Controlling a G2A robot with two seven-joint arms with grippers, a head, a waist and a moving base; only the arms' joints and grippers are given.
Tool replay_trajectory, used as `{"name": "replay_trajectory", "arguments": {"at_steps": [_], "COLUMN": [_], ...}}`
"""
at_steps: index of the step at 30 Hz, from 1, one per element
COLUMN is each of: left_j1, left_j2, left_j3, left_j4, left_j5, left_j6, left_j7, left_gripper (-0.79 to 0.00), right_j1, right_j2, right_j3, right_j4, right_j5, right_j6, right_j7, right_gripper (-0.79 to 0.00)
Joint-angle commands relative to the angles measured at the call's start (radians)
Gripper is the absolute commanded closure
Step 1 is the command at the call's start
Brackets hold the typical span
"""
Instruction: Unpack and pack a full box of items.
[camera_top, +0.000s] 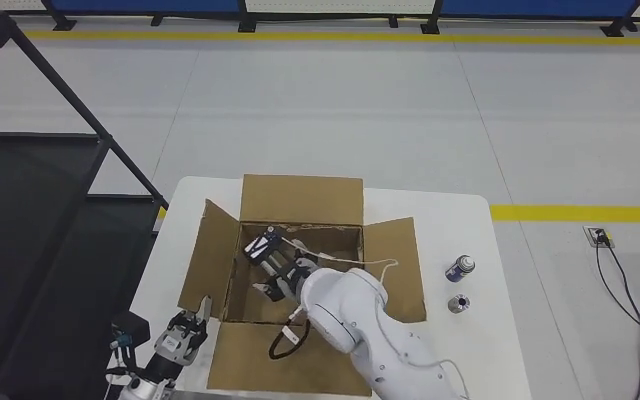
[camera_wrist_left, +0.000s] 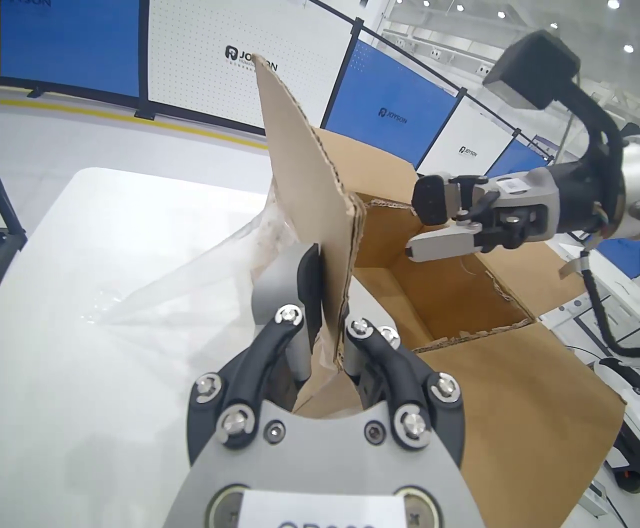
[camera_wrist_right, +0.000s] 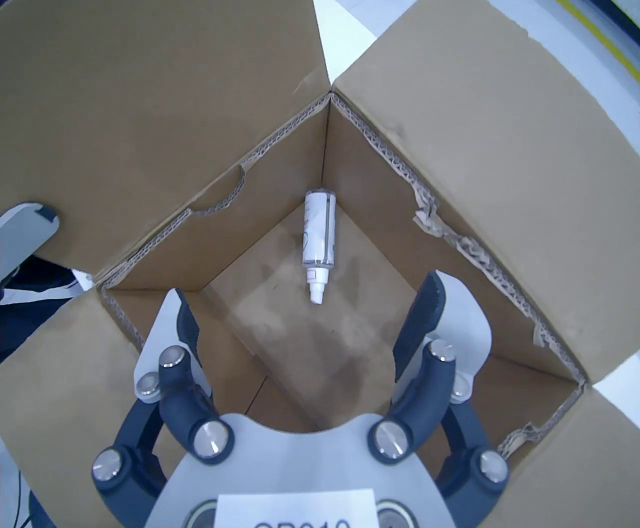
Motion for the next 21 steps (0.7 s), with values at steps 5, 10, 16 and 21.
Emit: {"name": "replay_trajectory", "arguments": {"at_steps": [5, 10, 16, 21], "left_j1": [0.021, 0.038, 0.053, 0.057], "left_j2": [0.003, 0.004, 0.004, 0.005], "left_j3": [-0.011, -0.017, -0.026, -0.032], "left_j4": [-0.003, -0.001, 0.000, -0.005], "left_j5": [0.024, 0.034, 0.010, -0.019], "left_j6": [-0.044, -0.060, -0.076, -0.087], "left_j7": [0.004, 0.022, 0.032, 0.018], "left_gripper": [0.000, 0.000, 0.000, 0.000], "right_j1": [0.116, 0.295, 0.458, 0.523], "right_j2": [-0.032, -0.092, -0.173, -0.232], "right_j3": [-0.047, -0.115, -0.191, -0.236], "right_j4": [0.157, 0.400, 0.671, 0.854], "right_j5": [0.069, 0.171, 0.309, 0.387], "right_j6": [0.030, 0.103, 0.127, 0.101], "right_j7": [0.070, 0.143, 0.189, 0.145], "right_gripper": [-0.785, -0.785, -0.785, -0.785]}}
